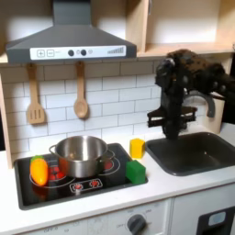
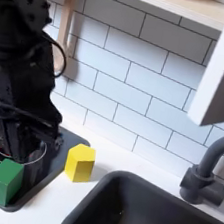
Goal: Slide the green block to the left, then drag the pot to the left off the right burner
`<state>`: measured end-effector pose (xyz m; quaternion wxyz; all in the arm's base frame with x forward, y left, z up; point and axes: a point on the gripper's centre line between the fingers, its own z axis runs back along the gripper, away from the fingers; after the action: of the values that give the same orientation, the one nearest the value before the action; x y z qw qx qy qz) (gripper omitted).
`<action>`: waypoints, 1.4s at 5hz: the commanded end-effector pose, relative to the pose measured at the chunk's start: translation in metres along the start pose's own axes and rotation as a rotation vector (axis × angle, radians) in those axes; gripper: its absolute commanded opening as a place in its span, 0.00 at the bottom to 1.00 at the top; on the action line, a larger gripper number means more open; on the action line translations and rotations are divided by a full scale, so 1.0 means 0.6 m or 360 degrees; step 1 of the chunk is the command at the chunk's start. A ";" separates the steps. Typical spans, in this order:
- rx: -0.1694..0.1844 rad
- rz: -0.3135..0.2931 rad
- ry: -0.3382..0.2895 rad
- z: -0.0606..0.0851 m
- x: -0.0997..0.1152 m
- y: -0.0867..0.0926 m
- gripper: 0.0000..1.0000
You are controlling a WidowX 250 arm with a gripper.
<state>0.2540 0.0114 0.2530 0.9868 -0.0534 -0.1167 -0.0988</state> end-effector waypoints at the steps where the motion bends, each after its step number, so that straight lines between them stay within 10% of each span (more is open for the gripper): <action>1: 0.0028 -0.0063 0.0023 0.006 -0.031 -0.032 0.00; 4: 0.0016 -0.0002 0.0049 0.013 -0.074 -0.059 0.00; 6: 0.0031 0.0025 0.0057 0.014 -0.074 -0.060 1.00; 7: 0.0030 0.0033 0.0060 0.014 -0.075 -0.060 1.00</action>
<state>0.2020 -0.0146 0.2532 0.9902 -0.0435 -0.0986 -0.0885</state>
